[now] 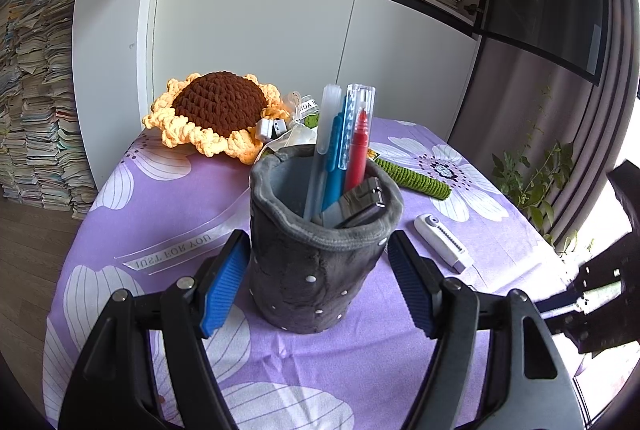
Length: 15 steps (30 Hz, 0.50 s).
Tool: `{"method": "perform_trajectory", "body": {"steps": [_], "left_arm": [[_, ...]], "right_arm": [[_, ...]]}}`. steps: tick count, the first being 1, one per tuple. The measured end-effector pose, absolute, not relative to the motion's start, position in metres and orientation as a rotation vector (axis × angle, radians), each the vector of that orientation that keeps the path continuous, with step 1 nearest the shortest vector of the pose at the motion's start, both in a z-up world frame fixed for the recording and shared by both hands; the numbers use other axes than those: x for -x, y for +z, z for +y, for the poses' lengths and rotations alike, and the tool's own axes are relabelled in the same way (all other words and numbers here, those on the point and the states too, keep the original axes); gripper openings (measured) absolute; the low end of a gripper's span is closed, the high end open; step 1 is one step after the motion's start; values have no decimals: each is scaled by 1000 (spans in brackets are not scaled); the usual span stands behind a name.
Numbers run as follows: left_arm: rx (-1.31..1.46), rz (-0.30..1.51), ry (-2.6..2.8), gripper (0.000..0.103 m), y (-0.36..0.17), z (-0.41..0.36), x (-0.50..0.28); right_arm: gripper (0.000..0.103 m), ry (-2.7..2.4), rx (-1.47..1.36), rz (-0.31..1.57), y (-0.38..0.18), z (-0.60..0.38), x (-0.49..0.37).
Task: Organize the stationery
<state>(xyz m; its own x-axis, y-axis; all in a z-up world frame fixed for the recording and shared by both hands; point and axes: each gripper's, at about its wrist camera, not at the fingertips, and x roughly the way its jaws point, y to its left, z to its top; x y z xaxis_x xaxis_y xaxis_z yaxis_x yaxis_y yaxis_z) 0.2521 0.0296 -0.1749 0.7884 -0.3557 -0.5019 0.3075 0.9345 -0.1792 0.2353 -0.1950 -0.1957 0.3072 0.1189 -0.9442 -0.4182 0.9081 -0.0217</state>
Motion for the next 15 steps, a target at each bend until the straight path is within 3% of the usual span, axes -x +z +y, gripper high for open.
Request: {"method": "perform_trajectory", "body": {"steps": [2,4,11,13,14,15], "left_arm": [[90,557,-357,72,-175,30,-252],[91,558,-357,72,-176,30,-252],[93,563,-359,72,-178,30,-252],[93,565,-359,71,-178,30,-254],[92,566,-359,71,-178,29,-253],[92,567,-359,71,-178,29,-255]], "right_arm": [[35,369,264,1169,-186,-189,-249],[41,376,257,1150,-183,-182,-263],[41,377,269,1196,-203,-163,-297],[32,375,289,1196,-206,-161,-299],[17,384,296,1189,-205,-159,-299],[15,389,304,1192,-205,-157,-300]]}}
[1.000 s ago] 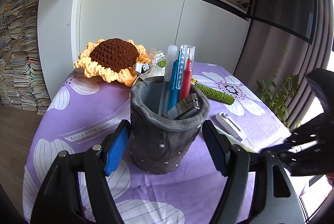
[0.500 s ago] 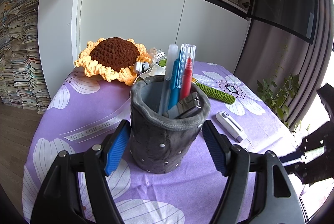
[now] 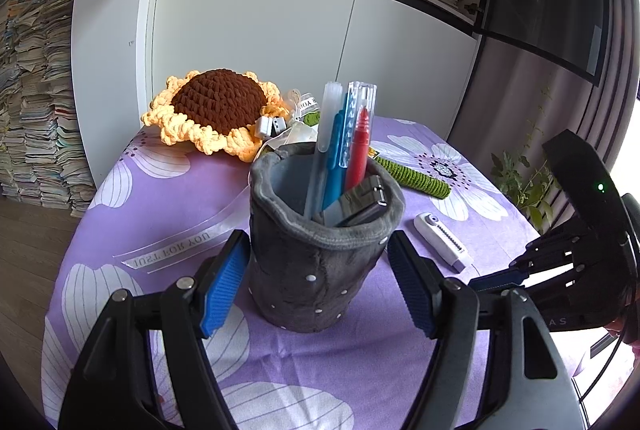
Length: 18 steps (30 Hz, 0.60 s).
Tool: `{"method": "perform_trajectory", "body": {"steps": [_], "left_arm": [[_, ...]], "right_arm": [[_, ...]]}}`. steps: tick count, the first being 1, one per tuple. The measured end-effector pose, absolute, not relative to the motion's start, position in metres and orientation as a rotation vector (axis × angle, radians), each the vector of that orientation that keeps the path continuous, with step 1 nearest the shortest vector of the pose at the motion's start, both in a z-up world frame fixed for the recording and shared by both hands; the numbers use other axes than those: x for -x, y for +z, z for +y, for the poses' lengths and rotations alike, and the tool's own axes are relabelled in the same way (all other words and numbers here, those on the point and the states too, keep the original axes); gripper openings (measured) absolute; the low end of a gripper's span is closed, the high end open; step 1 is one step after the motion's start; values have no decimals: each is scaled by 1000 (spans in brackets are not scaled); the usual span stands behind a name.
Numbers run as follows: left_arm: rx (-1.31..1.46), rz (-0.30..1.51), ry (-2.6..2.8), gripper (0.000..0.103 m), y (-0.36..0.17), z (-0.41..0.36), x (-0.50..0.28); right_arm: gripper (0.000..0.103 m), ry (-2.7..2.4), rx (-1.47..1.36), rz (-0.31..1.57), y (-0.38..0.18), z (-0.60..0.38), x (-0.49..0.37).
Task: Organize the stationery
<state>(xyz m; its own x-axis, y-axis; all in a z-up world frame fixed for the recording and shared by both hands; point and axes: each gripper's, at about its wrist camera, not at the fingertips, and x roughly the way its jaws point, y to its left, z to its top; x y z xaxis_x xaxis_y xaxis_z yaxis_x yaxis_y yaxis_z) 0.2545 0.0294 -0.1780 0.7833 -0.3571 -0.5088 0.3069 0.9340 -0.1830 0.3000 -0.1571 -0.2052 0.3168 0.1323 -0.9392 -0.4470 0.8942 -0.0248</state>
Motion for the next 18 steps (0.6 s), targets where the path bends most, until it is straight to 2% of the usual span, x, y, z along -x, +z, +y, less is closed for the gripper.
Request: {"method": "perform_trajectory", "body": {"steps": [6,18], "left_arm": [[93,567,-359,71,-178,29,-255],[99,562,-361,69,-177,30,-255]], "right_arm": [[15,405,330,1166,-192,-151,-292],[15,481,205,820,-74,-146,-250]]}}
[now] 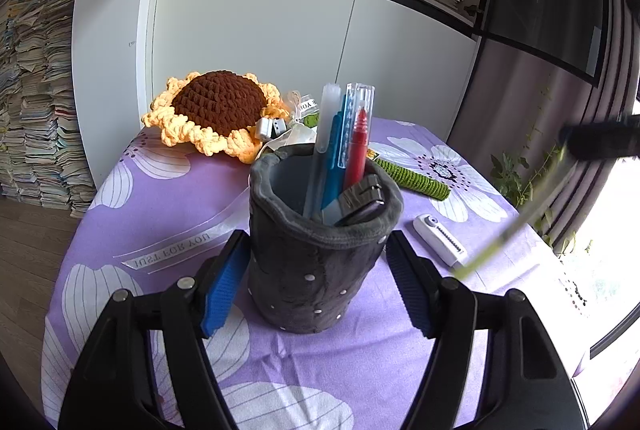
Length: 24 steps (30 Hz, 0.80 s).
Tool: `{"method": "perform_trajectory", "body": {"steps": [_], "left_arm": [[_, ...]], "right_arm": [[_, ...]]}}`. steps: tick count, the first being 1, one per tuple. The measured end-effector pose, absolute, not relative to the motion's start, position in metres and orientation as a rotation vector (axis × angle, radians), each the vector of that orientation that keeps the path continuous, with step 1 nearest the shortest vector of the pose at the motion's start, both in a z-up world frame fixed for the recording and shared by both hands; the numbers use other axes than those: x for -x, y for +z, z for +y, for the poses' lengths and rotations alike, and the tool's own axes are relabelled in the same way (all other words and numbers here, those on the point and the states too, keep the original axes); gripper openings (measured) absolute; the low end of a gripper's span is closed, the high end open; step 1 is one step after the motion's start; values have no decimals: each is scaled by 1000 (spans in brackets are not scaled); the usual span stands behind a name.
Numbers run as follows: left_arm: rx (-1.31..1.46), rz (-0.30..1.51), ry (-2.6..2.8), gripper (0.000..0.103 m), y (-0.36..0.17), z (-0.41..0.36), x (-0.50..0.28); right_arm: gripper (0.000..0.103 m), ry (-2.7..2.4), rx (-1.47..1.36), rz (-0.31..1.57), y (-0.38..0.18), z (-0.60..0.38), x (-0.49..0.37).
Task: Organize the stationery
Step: 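Lift the green pen and lower it into the grey cup, release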
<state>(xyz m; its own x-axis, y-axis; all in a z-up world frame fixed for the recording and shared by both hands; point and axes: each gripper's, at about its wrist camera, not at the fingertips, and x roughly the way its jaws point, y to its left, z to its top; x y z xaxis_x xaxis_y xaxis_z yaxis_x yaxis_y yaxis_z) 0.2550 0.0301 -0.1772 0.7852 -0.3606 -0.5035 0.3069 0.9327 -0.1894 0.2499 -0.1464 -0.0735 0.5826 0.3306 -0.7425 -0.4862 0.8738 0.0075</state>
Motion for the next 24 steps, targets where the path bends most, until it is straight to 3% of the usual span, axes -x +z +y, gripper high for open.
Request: {"method": "perform_trajectory", "body": {"steps": [13,24], "left_arm": [[101,565,-363,69,-176,29,-254],[101,565,-363,69,-176,29,-254]], "right_arm": [[15,601,111,602,-2,-110,-267],[15,591,169,720,-50,-86,-292]]}}
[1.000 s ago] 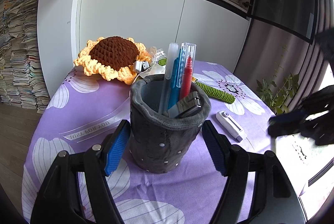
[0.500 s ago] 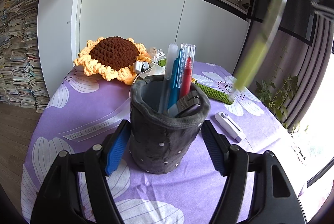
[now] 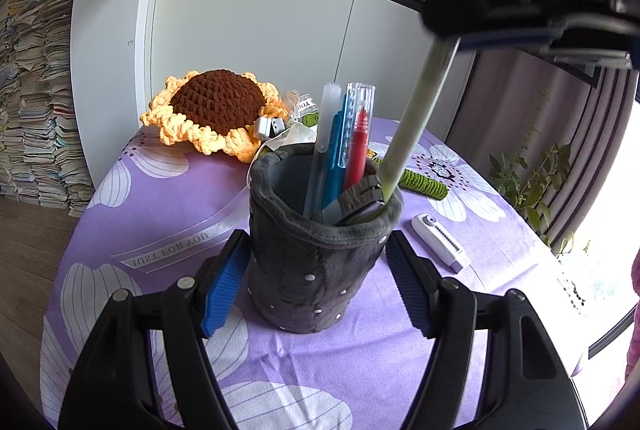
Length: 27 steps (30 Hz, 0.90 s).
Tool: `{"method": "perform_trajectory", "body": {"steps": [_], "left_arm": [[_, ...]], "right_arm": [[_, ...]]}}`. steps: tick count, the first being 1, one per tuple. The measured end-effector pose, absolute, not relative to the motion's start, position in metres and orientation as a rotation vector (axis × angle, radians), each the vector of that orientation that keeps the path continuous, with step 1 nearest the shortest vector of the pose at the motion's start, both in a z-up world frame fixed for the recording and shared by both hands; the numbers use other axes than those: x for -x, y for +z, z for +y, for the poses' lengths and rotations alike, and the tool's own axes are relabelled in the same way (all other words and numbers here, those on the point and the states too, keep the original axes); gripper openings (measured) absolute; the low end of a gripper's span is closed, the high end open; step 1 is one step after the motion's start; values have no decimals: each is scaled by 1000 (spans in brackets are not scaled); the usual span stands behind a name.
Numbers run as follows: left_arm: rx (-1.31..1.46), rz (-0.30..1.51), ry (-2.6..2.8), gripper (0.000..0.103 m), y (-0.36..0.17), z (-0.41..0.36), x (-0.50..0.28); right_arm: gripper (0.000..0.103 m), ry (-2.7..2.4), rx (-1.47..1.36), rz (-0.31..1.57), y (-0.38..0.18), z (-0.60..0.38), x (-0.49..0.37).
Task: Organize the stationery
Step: 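Lift the green pen and lower it into the grey cup, release, then move the right gripper to the pink pen and close on it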
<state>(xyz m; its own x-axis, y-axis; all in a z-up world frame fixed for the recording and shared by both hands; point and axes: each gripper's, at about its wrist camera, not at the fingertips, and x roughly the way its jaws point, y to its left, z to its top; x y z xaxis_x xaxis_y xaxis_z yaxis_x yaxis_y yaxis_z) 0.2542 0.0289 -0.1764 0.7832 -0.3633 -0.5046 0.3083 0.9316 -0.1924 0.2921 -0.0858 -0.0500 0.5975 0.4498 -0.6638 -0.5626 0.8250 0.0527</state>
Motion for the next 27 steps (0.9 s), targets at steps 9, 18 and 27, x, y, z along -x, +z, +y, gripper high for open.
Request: {"method": "perform_trajectory", "body": {"steps": [9,18,27], "left_arm": [[102,566,-364,70,-177,29,-255],[102,566,-363,70,-177,29,-254],[102,566,-364,70,-177,29,-254]], "right_arm": [[15,611,160,829,-84,-80,-302],[15,575,-21,843,-82,-125,-312],[15,424,-124,1093,-166,-155,-369]]}}
